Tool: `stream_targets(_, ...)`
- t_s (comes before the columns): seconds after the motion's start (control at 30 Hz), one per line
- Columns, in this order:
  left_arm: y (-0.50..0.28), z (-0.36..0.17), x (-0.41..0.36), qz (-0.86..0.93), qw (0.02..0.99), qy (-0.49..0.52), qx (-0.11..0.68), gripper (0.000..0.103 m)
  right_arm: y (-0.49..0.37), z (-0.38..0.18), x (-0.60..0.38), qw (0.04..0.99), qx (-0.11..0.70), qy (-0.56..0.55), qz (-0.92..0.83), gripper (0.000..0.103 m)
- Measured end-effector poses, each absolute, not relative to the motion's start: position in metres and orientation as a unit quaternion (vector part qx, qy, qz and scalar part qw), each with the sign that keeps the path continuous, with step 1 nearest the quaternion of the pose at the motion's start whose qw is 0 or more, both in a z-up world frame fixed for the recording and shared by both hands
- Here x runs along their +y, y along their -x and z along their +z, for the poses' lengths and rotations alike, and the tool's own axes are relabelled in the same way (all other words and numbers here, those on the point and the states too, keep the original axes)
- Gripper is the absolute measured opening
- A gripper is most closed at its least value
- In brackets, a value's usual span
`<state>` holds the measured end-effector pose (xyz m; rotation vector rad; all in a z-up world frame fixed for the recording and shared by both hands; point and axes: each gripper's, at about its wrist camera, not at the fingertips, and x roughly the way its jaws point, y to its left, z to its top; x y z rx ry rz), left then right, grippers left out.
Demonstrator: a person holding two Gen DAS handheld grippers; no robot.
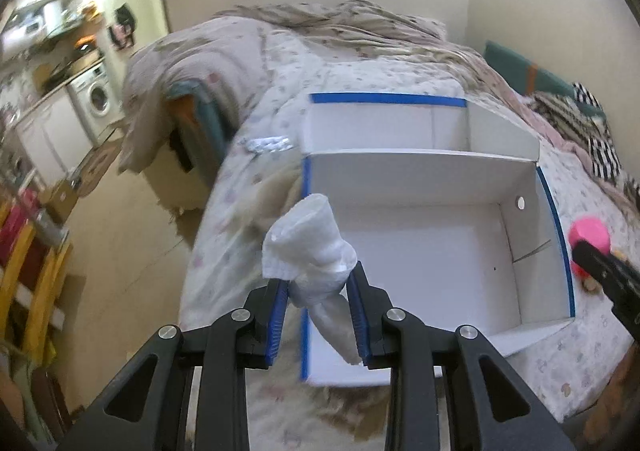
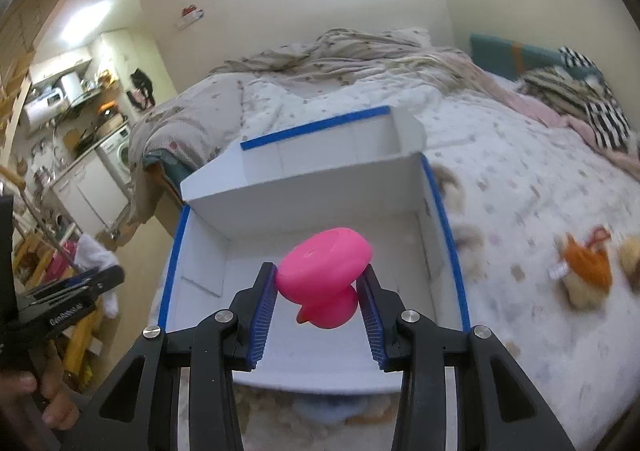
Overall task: Organize soft objects
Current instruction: 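Carry the sock and duck into the box and open both tools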
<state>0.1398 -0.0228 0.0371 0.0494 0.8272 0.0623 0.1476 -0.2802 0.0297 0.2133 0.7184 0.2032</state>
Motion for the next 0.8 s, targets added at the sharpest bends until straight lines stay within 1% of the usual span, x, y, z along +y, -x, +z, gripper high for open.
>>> stream_targets(0.2, -0.179, 0.014, -0.054, 0.009, 0.909, -0.054, 0.414, 0.027, -0.194, 0.023, -0.268, 0.923, 0.365, -0.059, 0.103, 0.043)
stream_targets(0.4, -0.187, -0.017, -0.059, 0.000, 0.914, -0.058, 0.402, 0.027, -0.218, -0.016, -0.273, 0.904, 0.411, -0.075, 0.091, 0.043)
stream_targets(0.53, -0.188, -0.030, -0.067, -0.017, 0.912, -0.084, 0.401, 0.027, -0.225, -0.042, -0.266, 0.885, 0.454, -0.053, 0.090, 0.043)
stream_targets(0.67, -0.196, -0.042, -0.064, -0.019, 0.901, -0.067, 0.428, 0.027, -0.227, -0.062, -0.253, 0.867, 0.487, -0.037, 0.101, 0.043)
stream_targets(0.8, -0.203, -0.051, -0.062, -0.011, 0.890, -0.059, 0.452, 0.027, -0.230, -0.073, -0.241, 0.858, 0.503, -0.018, 0.105, 0.043)
